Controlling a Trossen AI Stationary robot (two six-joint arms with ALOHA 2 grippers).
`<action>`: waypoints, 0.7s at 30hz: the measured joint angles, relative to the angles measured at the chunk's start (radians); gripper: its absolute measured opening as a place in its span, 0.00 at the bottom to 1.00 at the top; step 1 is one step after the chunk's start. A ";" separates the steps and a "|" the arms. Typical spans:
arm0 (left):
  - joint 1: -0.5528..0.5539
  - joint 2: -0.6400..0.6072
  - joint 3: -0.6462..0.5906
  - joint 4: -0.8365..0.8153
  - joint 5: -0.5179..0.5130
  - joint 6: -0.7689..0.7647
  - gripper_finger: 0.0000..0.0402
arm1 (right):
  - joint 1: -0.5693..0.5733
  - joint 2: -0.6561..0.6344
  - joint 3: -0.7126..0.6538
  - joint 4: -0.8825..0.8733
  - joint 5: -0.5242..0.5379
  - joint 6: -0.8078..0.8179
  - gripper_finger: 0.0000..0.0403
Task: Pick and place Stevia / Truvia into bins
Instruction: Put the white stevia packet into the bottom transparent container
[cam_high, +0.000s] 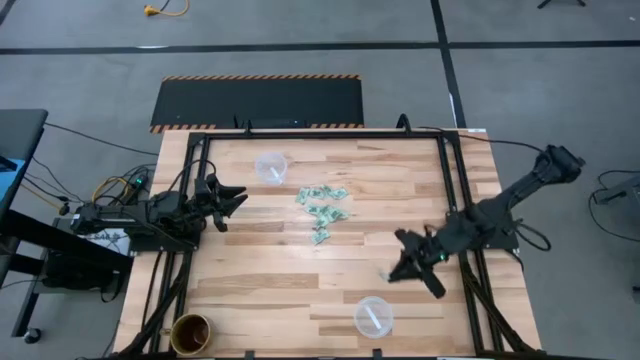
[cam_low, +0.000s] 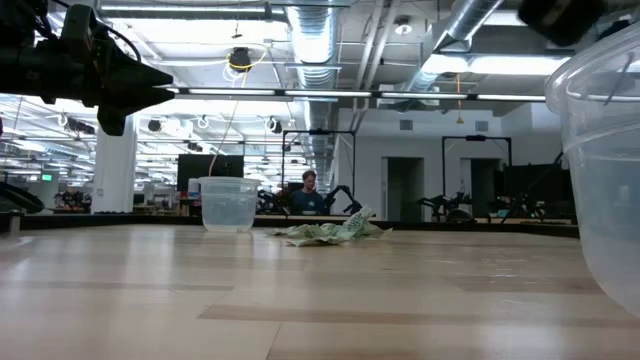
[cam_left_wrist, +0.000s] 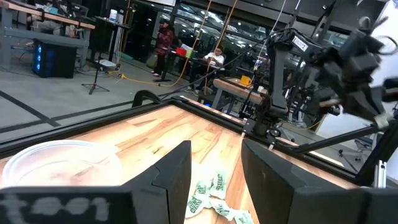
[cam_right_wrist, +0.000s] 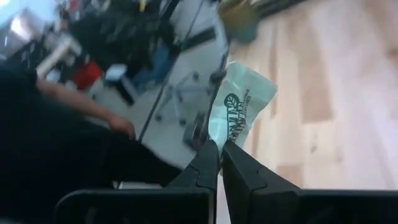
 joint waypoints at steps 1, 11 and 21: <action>0.000 0.000 0.000 0.000 0.000 0.000 0.32 | 0.026 0.016 0.000 0.000 0.004 -0.003 0.01; 0.000 0.000 0.000 0.000 0.000 0.000 0.32 | 0.198 0.197 0.000 0.068 0.083 0.023 0.01; 0.000 0.000 0.000 0.000 0.000 0.000 0.32 | 0.213 0.357 0.000 0.251 0.078 0.024 0.01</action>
